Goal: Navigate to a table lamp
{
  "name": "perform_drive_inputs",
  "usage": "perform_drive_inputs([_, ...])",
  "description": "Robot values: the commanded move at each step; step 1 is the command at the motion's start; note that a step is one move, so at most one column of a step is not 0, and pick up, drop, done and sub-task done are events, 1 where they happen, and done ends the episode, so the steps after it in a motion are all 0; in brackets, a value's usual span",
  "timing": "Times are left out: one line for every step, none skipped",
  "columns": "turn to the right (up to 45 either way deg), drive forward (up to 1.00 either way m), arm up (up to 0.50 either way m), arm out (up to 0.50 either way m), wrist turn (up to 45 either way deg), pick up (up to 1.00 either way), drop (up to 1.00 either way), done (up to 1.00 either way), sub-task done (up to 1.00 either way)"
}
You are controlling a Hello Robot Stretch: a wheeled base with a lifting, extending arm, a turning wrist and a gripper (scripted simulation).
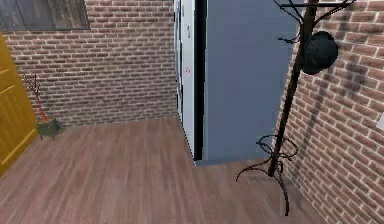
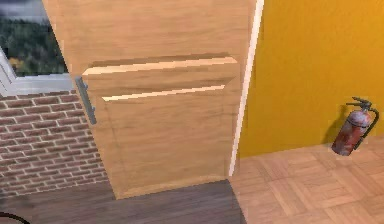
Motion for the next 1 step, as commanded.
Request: perform_drive_inputs([6.0,0.0,0.0,0.0,0.0,0.0,0.0,0.0,0.0])
